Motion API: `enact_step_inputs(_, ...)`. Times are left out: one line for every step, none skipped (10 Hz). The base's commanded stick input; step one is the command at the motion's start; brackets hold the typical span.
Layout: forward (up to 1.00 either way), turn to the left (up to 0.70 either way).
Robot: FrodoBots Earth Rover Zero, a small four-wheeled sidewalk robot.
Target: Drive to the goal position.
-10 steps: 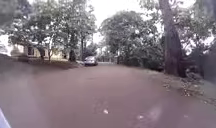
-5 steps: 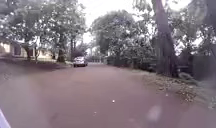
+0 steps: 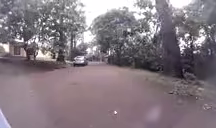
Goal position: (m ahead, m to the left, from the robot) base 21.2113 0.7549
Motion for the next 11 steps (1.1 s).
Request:
enact_step_inputs(0.7,0.0)
enact_step_inputs(0.7,0.0)
enact_step_inputs(0.7,0.0)
enact_step_inputs(0.7,0.0)
enact_step_inputs(0.7,0.0)
enact_step_inputs(0.7,0.0)
enact_step_inputs(0.7,0.0)
enact_step_inputs(0.7,0.0)
enact_step_inputs(0.7,0.0)
enact_step_inputs(0.7,0.0)
enact_step_inputs(0.7,0.0)
